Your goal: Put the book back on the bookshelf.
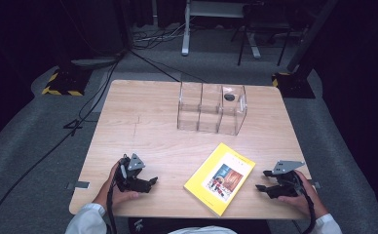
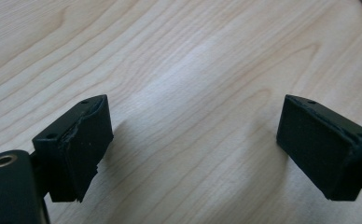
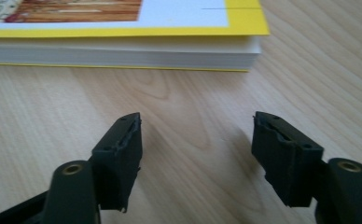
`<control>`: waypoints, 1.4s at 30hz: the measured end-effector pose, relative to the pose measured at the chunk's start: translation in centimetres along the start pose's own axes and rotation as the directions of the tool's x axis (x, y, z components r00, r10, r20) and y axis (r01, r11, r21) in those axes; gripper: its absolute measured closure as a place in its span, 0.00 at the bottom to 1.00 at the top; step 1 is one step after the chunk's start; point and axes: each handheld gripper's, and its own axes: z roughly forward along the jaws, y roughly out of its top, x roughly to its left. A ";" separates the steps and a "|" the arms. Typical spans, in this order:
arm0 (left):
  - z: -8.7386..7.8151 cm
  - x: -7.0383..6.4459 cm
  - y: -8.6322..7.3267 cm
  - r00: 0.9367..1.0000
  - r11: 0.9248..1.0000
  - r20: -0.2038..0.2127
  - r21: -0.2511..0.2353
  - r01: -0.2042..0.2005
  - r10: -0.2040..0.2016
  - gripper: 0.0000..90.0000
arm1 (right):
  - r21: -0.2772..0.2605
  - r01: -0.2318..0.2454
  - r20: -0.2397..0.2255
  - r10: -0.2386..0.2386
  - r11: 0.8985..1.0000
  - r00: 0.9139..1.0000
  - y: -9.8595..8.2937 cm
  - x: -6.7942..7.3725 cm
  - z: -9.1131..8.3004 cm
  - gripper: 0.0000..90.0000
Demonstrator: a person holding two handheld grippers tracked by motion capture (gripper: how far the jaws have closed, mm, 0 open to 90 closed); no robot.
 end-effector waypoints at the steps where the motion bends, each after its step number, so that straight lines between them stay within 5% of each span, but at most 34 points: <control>1: 0.1 -0.1 0.0 1.000 1.000 0.008 -0.002 -0.007 0.007 0.13 | 0.008 0.003 -0.002 -0.003 1.000 1.000 0.3 0.3 0.1 0.41; 12: 1.4 -1.9 1.5 0.998 0.999 0.042 -0.002 -0.051 0.051 0.13 | 0.008 0.020 -0.010 -0.020 1.000 1.000 3.0 2.9 2.3 0.40; 21: 2.0 -2.9 2.1 0.992 0.995 0.086 -0.006 -0.097 0.097 0.13 | 0.014 0.055 -0.003 -0.055 0.998 0.998 5.3 1.8 4.0 0.35; 31: 2.0 -3.3 2.1 0.990 0.995 0.092 -0.007 -0.103 0.103 0.13 | -0.016 0.013 0.038 -0.012 1.000 0.999 8.4 1.1 6.9 0.36; 35: 2.0 -3.6 2.1 0.990 0.995 0.095 -0.005 -0.103 0.103 0.13 | 0.060 0.093 0.002 -0.093 0.994 0.996 8.7 2.3 6.2 0.39; 38: 2.2 -3.8 2.2 0.988 0.994 0.101 -0.007 -0.113 0.113 0.13 | 0.112 0.202 -0.020 -0.201 0.973 0.979 8.9 3.5 5.6 0.44; 42: 2.3 -4.1 2.4 0.987 0.993 0.107 -0.007 -0.120 0.120 0.13 | 0.137 0.243 -0.107 -0.230 0.960 0.967 9.4 4.6 5.9 0.46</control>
